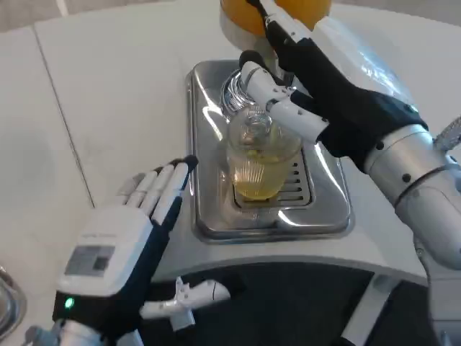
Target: Grasp the cup under the faucet to collect the drink, then remove the cup.
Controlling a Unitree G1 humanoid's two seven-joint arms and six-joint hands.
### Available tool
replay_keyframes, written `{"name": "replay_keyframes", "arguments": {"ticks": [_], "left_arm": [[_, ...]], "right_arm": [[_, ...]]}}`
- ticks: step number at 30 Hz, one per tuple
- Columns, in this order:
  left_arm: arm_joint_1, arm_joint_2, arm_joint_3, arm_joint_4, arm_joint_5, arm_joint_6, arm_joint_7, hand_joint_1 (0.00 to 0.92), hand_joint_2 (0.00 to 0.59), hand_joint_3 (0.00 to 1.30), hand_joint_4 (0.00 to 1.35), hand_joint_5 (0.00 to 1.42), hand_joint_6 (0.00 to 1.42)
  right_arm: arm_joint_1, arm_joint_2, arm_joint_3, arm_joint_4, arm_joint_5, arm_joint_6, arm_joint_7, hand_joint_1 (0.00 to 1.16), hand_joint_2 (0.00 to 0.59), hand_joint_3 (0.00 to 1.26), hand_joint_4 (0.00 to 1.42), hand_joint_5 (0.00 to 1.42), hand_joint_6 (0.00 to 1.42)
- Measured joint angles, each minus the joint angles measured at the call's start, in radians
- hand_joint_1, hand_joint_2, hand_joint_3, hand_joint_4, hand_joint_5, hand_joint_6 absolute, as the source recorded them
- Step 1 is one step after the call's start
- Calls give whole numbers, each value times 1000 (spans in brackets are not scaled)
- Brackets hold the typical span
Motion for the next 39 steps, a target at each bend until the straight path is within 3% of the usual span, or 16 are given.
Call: {"name": "replay_keyframes", "arguments": {"ticks": [6, 26, 31, 39], "left_arm": [[-77, -3, -12, 46, 0, 19, 3, 3, 26, 0, 0, 54, 58], [-158, -11, -80, 139, -1, 39, 17, 5, 26, 0, 0, 54, 59], [-167, -11, -85, 155, -1, 39, 20, 5, 26, 0, 0, 54, 59], [-172, -10, -89, 160, -1, 39, 20, 5, 31, 0, 0, 48, 60]], "right_arm": [[0, 0, -2, -3, 2, 0, 5, 0, 586, 0, 0, 0, 0], [16, 6, -22, -36, 4, 21, 9, 0, 586, 0, 0, 0, 0], [61, 17, -45, -80, 3, 32, -12, 0, 586, 0, 0, 0, 0], [207, 83, -61, -172, -66, 37, -124, 0, 586, 0, 0, 0, 0]]}}
